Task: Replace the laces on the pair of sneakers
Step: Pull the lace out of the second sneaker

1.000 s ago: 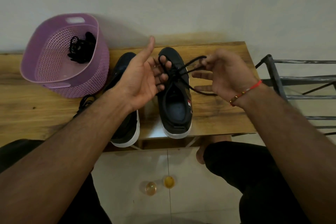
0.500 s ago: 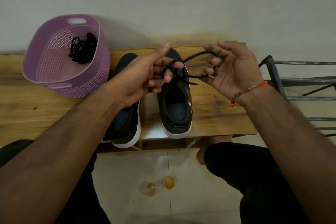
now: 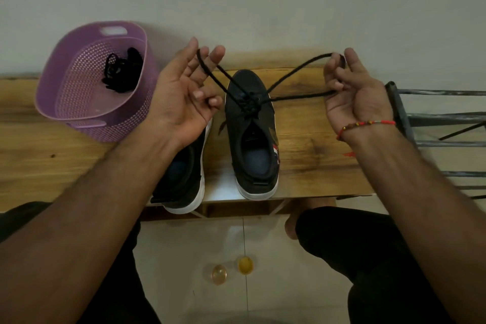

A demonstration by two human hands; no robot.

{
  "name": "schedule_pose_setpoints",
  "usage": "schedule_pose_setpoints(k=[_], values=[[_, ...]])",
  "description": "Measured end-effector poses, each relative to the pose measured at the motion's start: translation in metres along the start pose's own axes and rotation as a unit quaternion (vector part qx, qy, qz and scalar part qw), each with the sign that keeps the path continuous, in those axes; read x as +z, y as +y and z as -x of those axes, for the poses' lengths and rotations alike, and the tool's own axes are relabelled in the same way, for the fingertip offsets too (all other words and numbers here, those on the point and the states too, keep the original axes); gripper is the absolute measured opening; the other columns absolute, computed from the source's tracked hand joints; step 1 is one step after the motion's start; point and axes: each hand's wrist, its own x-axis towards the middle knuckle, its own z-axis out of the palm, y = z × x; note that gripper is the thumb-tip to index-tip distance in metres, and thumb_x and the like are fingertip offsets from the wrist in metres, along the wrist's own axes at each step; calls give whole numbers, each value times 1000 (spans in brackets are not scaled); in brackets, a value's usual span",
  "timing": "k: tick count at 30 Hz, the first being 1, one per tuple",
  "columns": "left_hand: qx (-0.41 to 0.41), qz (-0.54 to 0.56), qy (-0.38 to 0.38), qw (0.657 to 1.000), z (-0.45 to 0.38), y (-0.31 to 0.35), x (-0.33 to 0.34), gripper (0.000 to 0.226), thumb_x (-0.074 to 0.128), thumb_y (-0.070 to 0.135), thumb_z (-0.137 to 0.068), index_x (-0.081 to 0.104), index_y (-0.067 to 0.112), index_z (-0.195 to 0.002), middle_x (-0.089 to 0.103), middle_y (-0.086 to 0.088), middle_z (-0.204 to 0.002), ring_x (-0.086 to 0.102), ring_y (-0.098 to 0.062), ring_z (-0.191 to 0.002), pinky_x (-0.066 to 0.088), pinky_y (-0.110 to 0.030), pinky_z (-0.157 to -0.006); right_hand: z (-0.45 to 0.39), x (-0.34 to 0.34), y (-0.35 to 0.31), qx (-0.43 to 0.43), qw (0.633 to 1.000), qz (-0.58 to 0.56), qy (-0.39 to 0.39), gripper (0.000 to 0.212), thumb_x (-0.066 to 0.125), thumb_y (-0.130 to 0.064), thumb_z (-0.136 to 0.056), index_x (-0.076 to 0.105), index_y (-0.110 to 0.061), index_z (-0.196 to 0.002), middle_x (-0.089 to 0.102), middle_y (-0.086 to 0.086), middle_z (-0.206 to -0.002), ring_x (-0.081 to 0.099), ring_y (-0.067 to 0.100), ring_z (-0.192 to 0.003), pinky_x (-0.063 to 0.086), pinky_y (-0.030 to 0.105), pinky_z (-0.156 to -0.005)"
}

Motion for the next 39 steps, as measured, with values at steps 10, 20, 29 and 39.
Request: schedule_pose_setpoints(k=[10,20,29,39], values=[[85,-130,15,988,0,-1,8,31,49,50,-103,71,27,-101,74,8,-108,55,-6,-72,39,-24,-63,-6,-4,0,22,980,194,40,56,41,20,-86,52,-7,-134,54,16,-130,68,33,-100,54,26,-61],[11,-186,-5,983,-3,-4,3,7,53,15,-94,53,12,-87,72,0,-125,74,-16,-79,45,-23,-48,6,-5,23,122,865,487,-16,39,65,-15,-93,55,-24,-129,71,11,-115,72,29,-86,58,43,-81],[-16,-510,68,857,-1,-16,1,17,58,32,-100,60,36,-116,78,8,-84,50,-7,-41,30,-16,-34,17,-5,34,31,640,747,-179,76,60,-72,-80,41,-35,-144,46,-6,-140,45,13,-124,39,29,-91],[152,-261,98,948,-7,-12,3,26,43,37,-108,64,27,-119,77,-5,-95,60,-11,-53,42,-22,-44,26,-8,49,97,606,739,-279,87,66,-18,-92,10,-31,-157,41,0,-152,58,4,-107,47,12,-82]])
